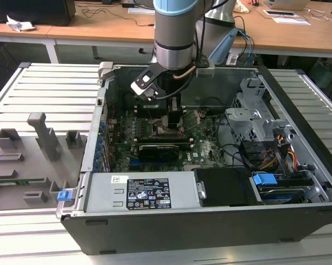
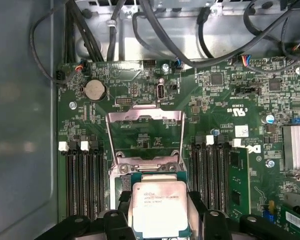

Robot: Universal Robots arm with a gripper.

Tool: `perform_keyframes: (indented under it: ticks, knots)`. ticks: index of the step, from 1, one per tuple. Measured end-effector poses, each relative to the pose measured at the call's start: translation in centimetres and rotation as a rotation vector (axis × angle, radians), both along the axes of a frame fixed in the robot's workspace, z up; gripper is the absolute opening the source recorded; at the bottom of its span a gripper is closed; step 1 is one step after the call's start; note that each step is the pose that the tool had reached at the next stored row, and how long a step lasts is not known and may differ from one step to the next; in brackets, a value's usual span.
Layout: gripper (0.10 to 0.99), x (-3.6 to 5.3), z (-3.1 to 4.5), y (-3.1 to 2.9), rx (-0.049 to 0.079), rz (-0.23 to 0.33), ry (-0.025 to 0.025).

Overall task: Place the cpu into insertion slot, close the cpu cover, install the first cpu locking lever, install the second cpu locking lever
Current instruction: 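Place the cpu into insertion slot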

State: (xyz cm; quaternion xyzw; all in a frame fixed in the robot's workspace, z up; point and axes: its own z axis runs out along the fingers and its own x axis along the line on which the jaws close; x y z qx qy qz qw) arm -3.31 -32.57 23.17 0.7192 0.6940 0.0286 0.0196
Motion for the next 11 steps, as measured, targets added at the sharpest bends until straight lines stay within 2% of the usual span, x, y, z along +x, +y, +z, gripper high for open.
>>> perform_keyframes:
  ticks: [5, 11]
  knots:
    - [0.529, -0.37, -0.39, 0.18, 0.000, 0.000, 0.0006]
    - [0.529, -0.72, -1.35, 0.64, 0.000, 0.000, 0.0018]
